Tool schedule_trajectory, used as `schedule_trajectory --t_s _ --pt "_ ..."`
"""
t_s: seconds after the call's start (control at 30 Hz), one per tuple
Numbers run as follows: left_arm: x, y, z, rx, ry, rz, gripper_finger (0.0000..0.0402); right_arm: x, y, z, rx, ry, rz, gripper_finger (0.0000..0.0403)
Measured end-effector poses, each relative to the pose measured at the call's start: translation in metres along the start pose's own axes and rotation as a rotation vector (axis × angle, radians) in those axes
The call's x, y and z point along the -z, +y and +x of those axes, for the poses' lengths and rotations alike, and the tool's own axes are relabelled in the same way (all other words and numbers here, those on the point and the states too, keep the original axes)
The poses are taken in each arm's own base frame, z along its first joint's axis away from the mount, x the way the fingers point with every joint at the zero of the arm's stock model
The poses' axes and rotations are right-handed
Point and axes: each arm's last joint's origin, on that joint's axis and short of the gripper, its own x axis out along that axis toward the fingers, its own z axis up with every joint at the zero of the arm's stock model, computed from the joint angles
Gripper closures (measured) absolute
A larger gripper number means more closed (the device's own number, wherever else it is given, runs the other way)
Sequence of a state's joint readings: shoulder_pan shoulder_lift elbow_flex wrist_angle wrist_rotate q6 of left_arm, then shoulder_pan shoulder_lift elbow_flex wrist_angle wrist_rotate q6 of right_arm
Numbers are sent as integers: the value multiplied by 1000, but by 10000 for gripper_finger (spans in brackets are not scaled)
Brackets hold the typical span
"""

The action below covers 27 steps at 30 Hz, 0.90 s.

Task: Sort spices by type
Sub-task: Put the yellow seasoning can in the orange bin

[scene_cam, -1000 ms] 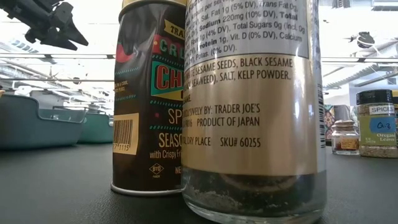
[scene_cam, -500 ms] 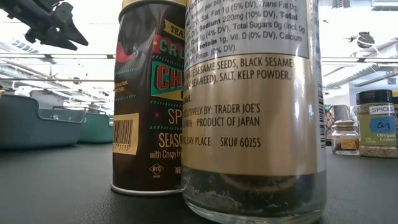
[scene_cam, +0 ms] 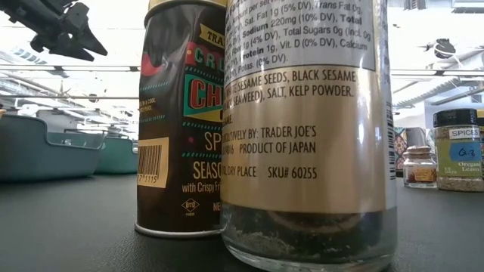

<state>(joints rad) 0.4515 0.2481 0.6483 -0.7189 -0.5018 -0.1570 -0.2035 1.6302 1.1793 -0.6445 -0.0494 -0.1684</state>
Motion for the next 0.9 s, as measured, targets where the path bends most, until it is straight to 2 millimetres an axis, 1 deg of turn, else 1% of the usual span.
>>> schedule_trajectory --t_s 0.17,0.53,0.67,0.8,0.9 --pt "0 0 0 0 0 0 116 -4 0 -5 -1 5 0 112" --pt "0 -1 0 20 2 5 116 -33 -3 -38 10 -84 -2 112" --pt "0 -1 0 25 2 5 116 -42 -2 -46 7 -128 39 112" --pt "0 -1 0 27 2 5 116 -46 7 -48 -10 -153 61 112" --pt "0 -1 0 33 3 5 116 -44 20 -47 -98 -121 39 112"
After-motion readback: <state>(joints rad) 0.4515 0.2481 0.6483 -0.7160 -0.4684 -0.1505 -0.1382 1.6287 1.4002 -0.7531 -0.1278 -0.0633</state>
